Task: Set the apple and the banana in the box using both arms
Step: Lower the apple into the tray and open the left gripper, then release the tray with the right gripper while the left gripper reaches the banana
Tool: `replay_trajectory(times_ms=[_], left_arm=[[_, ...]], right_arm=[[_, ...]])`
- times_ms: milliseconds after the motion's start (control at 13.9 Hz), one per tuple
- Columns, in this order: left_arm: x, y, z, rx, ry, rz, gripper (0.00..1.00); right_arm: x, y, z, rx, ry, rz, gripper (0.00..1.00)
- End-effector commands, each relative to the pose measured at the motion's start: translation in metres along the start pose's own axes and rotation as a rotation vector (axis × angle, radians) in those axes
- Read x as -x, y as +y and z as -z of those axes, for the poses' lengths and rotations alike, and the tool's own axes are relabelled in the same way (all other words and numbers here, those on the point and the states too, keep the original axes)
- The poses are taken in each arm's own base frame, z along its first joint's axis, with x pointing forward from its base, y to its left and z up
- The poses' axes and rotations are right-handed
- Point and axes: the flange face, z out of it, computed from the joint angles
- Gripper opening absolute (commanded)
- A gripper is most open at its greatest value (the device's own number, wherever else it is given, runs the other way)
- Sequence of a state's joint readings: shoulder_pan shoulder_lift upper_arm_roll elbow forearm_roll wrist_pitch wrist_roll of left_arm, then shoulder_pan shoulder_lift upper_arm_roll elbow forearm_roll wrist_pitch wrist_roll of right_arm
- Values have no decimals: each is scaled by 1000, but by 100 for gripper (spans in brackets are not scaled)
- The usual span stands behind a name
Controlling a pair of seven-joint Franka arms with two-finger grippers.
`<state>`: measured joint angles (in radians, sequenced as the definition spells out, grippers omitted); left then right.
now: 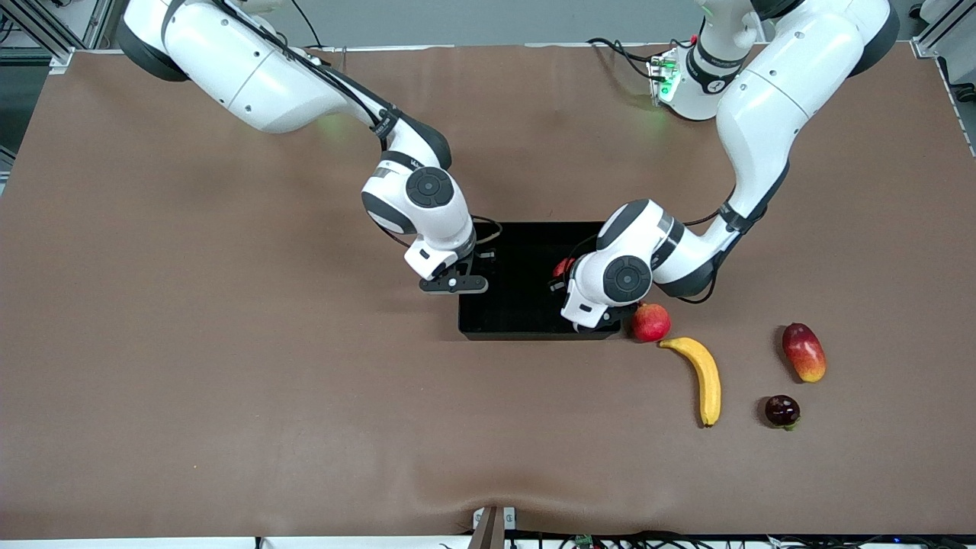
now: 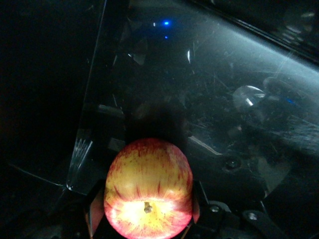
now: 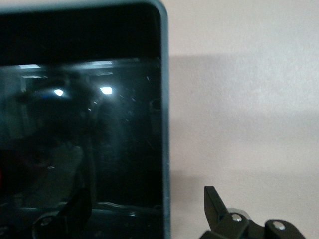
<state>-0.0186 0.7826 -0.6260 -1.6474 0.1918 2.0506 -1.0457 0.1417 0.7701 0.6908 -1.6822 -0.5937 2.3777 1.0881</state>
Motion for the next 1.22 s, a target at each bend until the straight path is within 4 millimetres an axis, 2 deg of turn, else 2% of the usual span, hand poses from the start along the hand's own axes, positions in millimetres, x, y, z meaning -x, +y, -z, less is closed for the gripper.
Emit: replay_trajectory(times_ms=[0,144,216,288,360,504,576,648,864,1008,1152], left_arm=[[0,1,-17,-38,21,-3,99],[-2,2,-3,-32,37,-1,100],[-3,-1,18,-25,60,5,100],[0,-5,42,-30,74,11,100],[5,-7,77,-28,103,20,100],[15,-14,133,-30,148,33,100],[17,-18,155,-22,167,41,100],[9,-27,172,-13,178,55,100],[-48,-79,186,2,185,66,100],[-100,-121,183,28,221,14,100],[-146,-157,167,14,268,-55,100]], right_arm=[[-16,8,35,-20,40,1,100],[-29,17,56,-21,78,-12,100],[-35,24,61,-19,88,-22,100],[-41,28,67,-16,102,-1,100],[-46,35,72,-2,116,37,100],[-65,59,73,36,139,70,100],[-72,71,69,57,142,99,100],[-82,87,66,82,147,123,100],[-115,142,68,126,129,180,100],[-139,193,77,141,106,236,100],[-158,243,83,158,88,290,100]])
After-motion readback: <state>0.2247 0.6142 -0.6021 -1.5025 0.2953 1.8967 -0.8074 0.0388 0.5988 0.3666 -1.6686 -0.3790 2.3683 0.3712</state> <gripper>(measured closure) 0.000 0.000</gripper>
